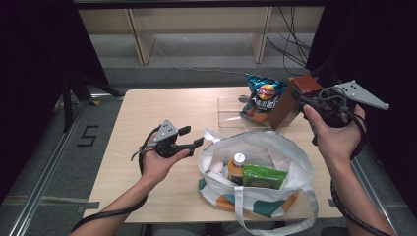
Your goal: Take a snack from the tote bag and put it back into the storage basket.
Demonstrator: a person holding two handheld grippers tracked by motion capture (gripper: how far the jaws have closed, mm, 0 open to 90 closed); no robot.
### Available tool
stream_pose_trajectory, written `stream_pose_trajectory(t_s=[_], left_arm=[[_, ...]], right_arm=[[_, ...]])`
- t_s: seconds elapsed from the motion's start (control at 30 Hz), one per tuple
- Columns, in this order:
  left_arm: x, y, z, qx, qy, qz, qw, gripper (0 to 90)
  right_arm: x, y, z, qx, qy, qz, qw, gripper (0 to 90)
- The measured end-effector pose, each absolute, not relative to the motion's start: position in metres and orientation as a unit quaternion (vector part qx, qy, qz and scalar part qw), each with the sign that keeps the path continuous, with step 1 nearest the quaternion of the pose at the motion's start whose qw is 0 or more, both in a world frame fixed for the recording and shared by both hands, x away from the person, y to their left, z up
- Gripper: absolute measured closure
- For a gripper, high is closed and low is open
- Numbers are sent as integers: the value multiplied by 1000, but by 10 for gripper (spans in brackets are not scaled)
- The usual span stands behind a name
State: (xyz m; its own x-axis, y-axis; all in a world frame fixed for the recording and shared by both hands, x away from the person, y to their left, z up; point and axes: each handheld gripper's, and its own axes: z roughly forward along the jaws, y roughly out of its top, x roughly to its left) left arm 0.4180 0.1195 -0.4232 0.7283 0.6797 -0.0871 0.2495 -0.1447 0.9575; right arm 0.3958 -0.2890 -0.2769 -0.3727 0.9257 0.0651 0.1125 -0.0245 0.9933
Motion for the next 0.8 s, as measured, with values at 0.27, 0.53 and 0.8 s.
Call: stream_pose_trajectory(t_s=[0.27,0.53,0.8], left_arm=[[418,119,-423,732,317,188,572,323],[418,120,-423,732,316,189,573,323],[419,120,-423,733,317,188,573,322]], right_arm=[[403,-290,-279,441,598,567,356,392],[412,-290,-282,443,595,566,360,392],[419,-292,-287,451,597,560,355,392]])
